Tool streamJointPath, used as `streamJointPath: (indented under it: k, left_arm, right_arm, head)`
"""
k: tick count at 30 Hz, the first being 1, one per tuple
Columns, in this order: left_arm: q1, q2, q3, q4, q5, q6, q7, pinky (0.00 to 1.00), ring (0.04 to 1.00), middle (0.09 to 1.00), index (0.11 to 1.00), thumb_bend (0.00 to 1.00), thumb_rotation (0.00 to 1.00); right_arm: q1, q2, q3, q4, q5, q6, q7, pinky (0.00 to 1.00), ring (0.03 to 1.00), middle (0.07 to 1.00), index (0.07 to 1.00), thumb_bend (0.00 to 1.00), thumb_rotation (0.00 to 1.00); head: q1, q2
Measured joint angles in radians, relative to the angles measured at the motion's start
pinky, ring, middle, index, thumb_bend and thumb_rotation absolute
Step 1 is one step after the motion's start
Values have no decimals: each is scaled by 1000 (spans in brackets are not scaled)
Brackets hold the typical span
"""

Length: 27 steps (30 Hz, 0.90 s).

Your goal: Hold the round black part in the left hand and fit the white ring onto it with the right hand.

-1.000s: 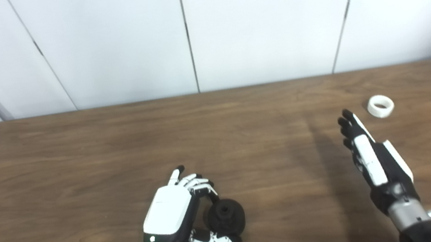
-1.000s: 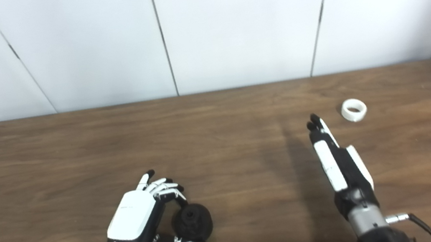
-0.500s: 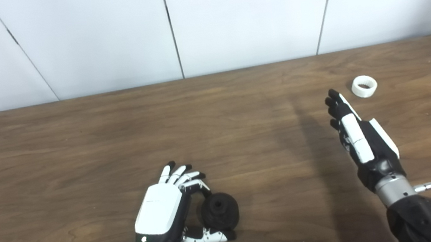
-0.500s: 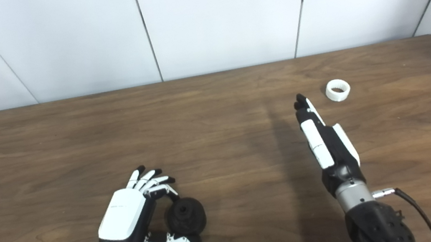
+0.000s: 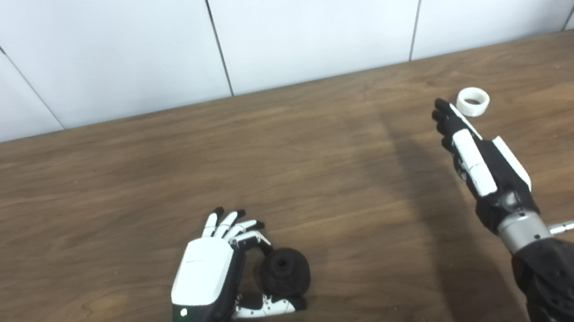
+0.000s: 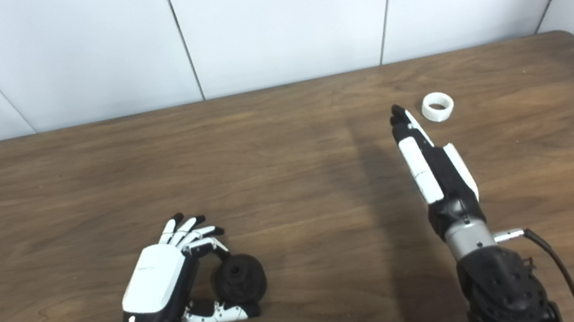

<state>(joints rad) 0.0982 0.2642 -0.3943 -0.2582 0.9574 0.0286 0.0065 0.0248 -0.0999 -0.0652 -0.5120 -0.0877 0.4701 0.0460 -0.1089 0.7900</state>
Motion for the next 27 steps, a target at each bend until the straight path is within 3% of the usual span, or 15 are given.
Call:
streamJointPath:
  k: [4, 11, 15, 21, 27]
  left_arm:
    - [-1, 0, 2, -1, 3, -1, -8, 1000, 902, 789, 483, 525, 58]
    - [-2, 1, 2, -1, 16, -5, -8, 1000, 898, 789, 484, 525, 57]
    - [-1, 3, 3, 0, 17, -12, -3, 1000, 895, 783, 483, 525, 57]
    - [3, 15, 10, 2, 16, -37, 7, 1000, 886, 777, 483, 525, 56]
    - [10, 21, 23, 2, 10, -51, 7, 1000, 876, 770, 484, 525, 55]
  right_arm:
    - [-25, -23, -6, 4, -51, -1, -20, 929, 927, 897, 821, 559, 629]
    - [-78, -94, -18, 52, -147, 0, -39, 997, 964, 923, 738, 745, 333]
    - [-114, -150, -14, 98, -235, 0, -44, 971, 943, 912, 685, 807, 262]
    - [-171, -246, -3, 180, -333, 0, -36, 938, 950, 931, 687, 858, 222]
    - [-242, -272, -2, 256, -400, 1, -9, 905, 972, 959, 687, 852, 177]
  head:
    - [-11, 0]
    - [-61, -20]
    - [-112, -38]
    - [-190, -66]
    - [-247, -81]
